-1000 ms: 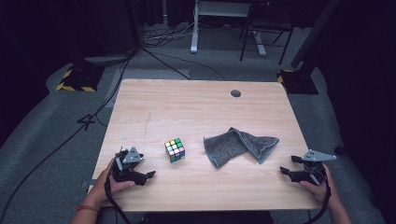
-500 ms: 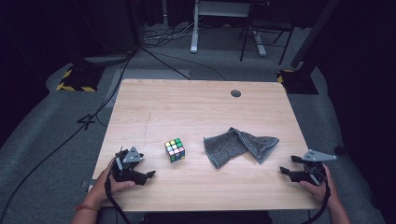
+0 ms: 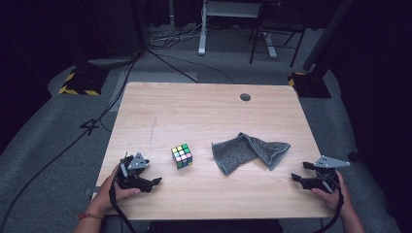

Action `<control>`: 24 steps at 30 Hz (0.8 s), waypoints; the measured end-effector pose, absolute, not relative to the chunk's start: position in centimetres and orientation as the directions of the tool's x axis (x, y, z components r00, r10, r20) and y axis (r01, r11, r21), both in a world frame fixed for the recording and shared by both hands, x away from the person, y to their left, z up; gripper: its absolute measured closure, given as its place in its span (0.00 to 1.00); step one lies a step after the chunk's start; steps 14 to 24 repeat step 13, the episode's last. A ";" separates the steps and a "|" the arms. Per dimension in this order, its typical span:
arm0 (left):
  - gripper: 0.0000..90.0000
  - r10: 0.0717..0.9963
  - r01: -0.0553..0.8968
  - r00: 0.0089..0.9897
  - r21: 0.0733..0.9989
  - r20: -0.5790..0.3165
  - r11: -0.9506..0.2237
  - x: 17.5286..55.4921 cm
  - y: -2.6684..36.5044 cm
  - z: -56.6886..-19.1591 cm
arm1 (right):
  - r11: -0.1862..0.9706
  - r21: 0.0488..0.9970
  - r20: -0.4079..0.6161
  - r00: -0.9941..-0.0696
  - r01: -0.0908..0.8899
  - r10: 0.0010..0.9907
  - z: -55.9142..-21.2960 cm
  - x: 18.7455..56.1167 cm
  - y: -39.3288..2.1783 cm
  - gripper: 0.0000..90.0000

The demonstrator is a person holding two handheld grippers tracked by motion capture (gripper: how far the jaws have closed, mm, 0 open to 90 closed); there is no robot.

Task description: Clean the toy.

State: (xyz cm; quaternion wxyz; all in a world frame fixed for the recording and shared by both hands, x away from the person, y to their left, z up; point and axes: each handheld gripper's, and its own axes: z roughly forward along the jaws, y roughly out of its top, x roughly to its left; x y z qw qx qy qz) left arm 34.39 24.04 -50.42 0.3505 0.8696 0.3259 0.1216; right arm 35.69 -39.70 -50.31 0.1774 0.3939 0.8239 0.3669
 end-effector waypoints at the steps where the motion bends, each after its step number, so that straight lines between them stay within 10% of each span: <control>1: 0.16 0.652 0.481 0.758 0.689 -0.016 -0.542 34.4 24.0 -50.4 | 0.420 0.744 -0.003 -0.626 0.519 0.779 -50.3 35.7 -39.7 0.26; 24: 0.16 0.655 0.484 0.755 0.689 -0.018 -0.539 34.4 24.0 -50.4 | 0.420 0.744 -0.003 -0.627 0.519 0.779 -50.3 35.7 -39.7 0.26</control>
